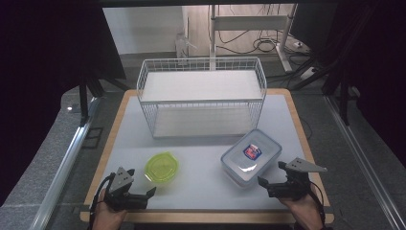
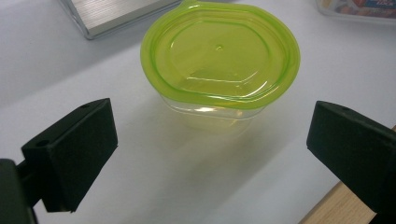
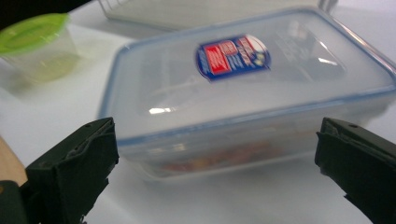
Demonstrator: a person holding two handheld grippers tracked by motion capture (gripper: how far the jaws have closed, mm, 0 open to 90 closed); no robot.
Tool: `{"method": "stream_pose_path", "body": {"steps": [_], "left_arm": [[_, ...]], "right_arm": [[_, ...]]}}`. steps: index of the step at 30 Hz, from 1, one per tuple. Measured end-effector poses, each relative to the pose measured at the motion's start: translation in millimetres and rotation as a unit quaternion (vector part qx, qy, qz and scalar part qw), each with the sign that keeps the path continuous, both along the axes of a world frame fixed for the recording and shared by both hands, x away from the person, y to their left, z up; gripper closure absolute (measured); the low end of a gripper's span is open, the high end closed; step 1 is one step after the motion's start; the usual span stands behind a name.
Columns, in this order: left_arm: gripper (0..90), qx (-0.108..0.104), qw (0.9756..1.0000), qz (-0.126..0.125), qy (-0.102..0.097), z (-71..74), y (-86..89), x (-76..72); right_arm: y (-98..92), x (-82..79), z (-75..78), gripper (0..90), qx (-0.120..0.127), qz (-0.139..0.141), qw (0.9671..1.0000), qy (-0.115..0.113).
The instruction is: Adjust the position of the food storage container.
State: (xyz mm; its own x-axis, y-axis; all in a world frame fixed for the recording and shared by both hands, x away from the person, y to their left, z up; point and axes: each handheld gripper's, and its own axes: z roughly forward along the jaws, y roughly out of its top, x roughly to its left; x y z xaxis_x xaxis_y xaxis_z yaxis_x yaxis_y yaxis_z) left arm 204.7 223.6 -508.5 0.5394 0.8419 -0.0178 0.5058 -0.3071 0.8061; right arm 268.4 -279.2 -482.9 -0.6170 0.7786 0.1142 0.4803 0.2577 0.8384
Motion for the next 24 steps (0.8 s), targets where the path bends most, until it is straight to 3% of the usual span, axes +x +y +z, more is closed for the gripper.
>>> {"method": "stream_pose_path", "body": {"steps": [4,11,14,19,24], "left_arm": [[2.5,-0.019,0.9998,-0.009,-0.002,1.1,2.8,-1.2],[8.7,-0.010,0.9999,-0.004,-0.012,3.0,2.3,-2.9],[15.0,-0.020,0.9996,-0.004,-0.021,6.8,3.0,-5.4],[22.8,-0.037,0.9991,-0.011,-0.017,10.3,2.9,-6.9],[39.2,-0.051,0.9975,-0.044,-0.021,20.1,-7.7,-10.4]], "right_arm": [[0.2,0.8,0.6,0.0,-0.004,-0.005,1.0000,0.001],[1.3,1.9,-0.8,1.3,-0.007,-0.003,1.0000,0.007],[1.3,1.5,0.1,3.6,-0.009,0.001,1.0000,0.000],[0.8,1.6,0.3,5.1,-0.011,0.001,0.9999,-0.002],[-0.3,1.0,2.5,6.6,-0.009,-0.002,0.9999,-0.007]]}}
